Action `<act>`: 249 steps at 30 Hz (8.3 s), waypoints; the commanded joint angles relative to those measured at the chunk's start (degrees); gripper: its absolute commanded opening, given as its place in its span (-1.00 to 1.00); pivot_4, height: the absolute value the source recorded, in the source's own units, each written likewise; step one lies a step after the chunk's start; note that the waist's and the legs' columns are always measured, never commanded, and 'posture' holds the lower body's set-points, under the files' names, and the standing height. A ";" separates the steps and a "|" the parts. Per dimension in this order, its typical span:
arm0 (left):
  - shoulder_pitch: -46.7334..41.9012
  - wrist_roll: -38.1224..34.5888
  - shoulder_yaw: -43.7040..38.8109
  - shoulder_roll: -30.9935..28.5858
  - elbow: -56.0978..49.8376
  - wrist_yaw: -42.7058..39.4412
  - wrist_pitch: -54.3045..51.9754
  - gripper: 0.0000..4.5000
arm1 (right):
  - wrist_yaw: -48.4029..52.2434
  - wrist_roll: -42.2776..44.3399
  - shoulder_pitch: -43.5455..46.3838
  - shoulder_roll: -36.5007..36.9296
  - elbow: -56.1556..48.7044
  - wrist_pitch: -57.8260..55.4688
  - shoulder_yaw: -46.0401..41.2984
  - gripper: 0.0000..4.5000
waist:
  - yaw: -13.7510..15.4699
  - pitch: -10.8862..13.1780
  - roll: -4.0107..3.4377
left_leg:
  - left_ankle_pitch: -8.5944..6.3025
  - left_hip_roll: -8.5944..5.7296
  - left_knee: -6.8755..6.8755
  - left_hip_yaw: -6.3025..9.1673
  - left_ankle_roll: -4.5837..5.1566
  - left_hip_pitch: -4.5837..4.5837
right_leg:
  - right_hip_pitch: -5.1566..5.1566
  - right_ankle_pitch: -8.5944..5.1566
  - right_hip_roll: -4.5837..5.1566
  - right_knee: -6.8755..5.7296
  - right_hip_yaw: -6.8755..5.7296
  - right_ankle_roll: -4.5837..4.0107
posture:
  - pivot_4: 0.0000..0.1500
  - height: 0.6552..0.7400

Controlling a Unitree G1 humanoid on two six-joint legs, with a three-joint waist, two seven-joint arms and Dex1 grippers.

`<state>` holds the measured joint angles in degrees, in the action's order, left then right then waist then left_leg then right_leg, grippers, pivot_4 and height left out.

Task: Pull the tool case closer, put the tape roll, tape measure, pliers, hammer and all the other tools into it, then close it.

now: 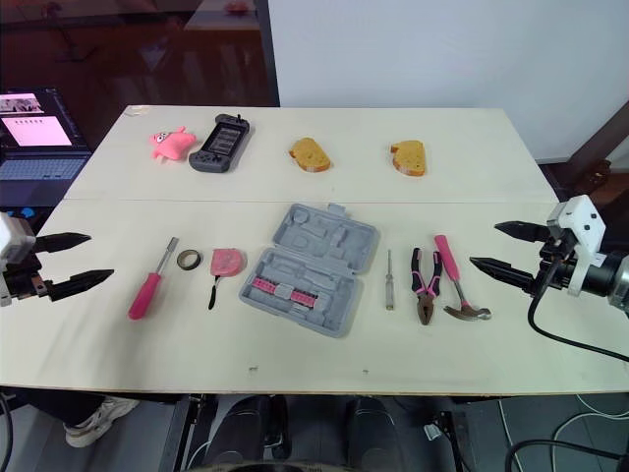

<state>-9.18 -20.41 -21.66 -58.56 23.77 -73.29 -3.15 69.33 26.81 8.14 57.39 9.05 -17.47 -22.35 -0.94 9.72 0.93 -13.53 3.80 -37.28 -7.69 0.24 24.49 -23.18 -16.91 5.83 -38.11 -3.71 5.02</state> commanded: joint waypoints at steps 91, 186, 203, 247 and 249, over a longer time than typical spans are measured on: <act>-51.74 43.80 38.54 40.85 52.64 28.59 26.82 -1.00 | -18.87 -25.06 20.58 -21.70 -3.40 -16.73 40.41 -0.97 | 1.61 0.00 0.10 | 0.06 -0.08 -1.03 0.06 -0.06 0.94 | -0.42 0.13 -0.30 -0.16 -0.07 0.20 | 1.00 0.50; -20.62 27.96 36.70 28.04 -0.26 7.59 1.21 -1.00 | -7.67 -26.68 18.69 -17.44 -10.54 -19.49 41.55 -0.97 | 0.21 -0.11 0.03 | 0.04 -0.01 -0.99 0.11 -0.03 0.80 | -0.31 0.13 -0.30 -0.19 -0.06 0.18 | 1.00 0.50; -16.01 25.85 37.90 29.03 -8.12 7.78 -4.29 -1.00 | -7.37 -26.82 18.00 -18.67 -10.94 -19.07 42.61 -0.97 | 0.20 -0.11 0.03 | 0.04 -0.01 -0.98 0.11 -0.03 0.80 | -0.31 0.13 -0.30 -0.18 -0.06 0.18 | 1.00 0.50; 3.96 20.27 38.62 20.69 -32.72 10.74 -18.46 -1.00 | -10.34 -20.79 5.79 -15.58 -30.13 -32.94 42.21 -0.97 | 0.23 -0.29 -0.13 | -0.17 0.04 -0.92 0.32 0.30 0.78 | -0.30 0.10 -0.25 -0.09 -0.05 0.14 | 1.00 0.50; 3.44 20.36 38.69 20.70 -32.23 10.91 -18.25 -1.00 | -10.37 -20.72 5.81 -15.53 -30.11 -33.10 42.26 -0.97 | 0.22 -0.29 -0.13 | -0.17 0.04 -0.92 0.32 0.30 0.78 | -0.30 0.10 -0.25 -0.09 -0.05 0.14 | 1.00 0.50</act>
<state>-6.25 -0.27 14.91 -37.76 -9.21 -62.29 -20.96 58.56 4.09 13.80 41.96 -18.71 -50.89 18.97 -0.71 9.43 0.80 -13.71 3.84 -38.20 -7.37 0.55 25.27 -23.47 -16.81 5.58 -38.19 -3.76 5.15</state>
